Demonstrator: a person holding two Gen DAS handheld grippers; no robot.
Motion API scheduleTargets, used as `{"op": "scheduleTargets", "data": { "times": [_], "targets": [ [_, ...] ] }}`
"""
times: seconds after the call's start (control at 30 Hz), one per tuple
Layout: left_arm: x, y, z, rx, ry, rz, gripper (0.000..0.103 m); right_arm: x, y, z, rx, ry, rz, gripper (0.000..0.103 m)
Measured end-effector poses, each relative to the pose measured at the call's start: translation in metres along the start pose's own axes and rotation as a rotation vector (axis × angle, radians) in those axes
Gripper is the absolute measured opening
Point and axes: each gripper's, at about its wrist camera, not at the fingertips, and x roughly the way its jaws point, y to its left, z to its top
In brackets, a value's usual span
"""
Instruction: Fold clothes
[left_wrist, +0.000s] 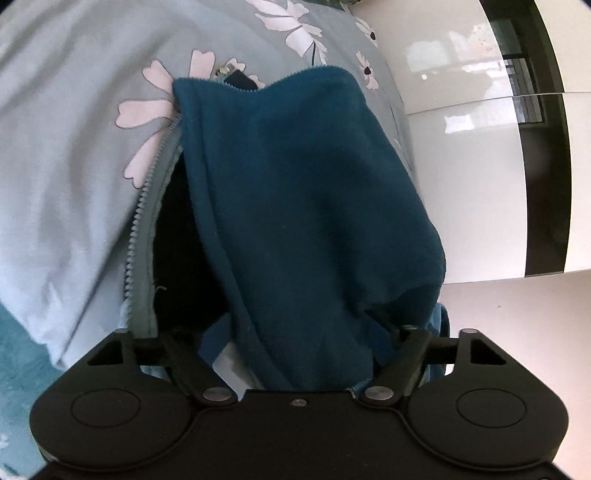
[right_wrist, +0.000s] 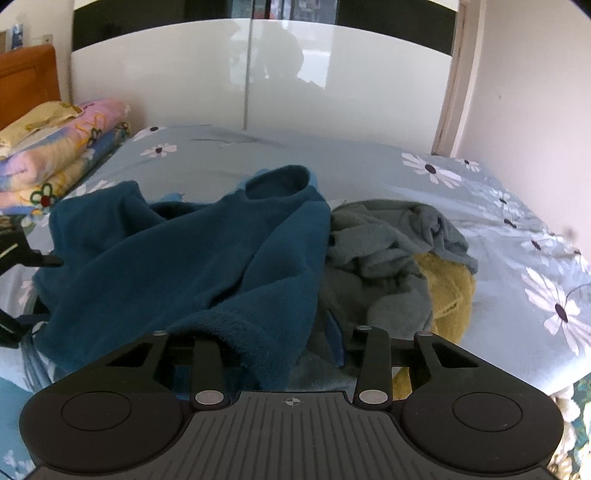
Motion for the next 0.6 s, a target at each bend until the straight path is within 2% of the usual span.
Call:
{"op": "scheduleTargets", "data": {
  "times": [0.07, 0.13, 0.17, 0.23, 0.27, 0.43, 0.5, 0.6],
  "targets": [
    [0.002, -0.002, 0.0, 0.022, -0.005, 0.0, 0.059, 0.003, 0.0, 0.002, -0.004, -0.006, 0.002, 0.03],
    [0.003, -0.004, 0.0, 0.044, -0.01, 0.0, 0.045, 0.005, 0.0, 0.003, -0.011, -0.015, -0.014, 0.028],
    [0.004, -0.005, 0.001, 0.055, -0.012, 0.001, 0.042, 0.006, 0.001, 0.003, -0.014, -0.019, -0.031, 0.025],
    [0.005, -0.007, 0.001, 0.077, -0.017, 0.001, 0.025, 0.006, 0.0, 0.001, -0.003, -0.021, -0.064, 0.025],
    [0.006, -0.008, 0.001, 0.088, -0.019, 0.001, 0.022, 0.006, 0.0, -0.001, 0.007, -0.022, -0.07, 0.025],
    [0.01, -0.013, 0.001, 0.144, -0.027, 0.002, 0.026, 0.011, -0.001, -0.01, 0.04, -0.003, -0.081, 0.018],
    [0.012, -0.013, 0.003, 0.15, -0.019, 0.004, 0.026, 0.012, -0.003, -0.01, 0.056, 0.007, -0.067, 0.012],
    [0.016, -0.017, 0.009, 0.149, -0.018, 0.015, 0.026, 0.011, -0.006, -0.011, 0.079, 0.016, -0.053, 0.011]
  ]
}}
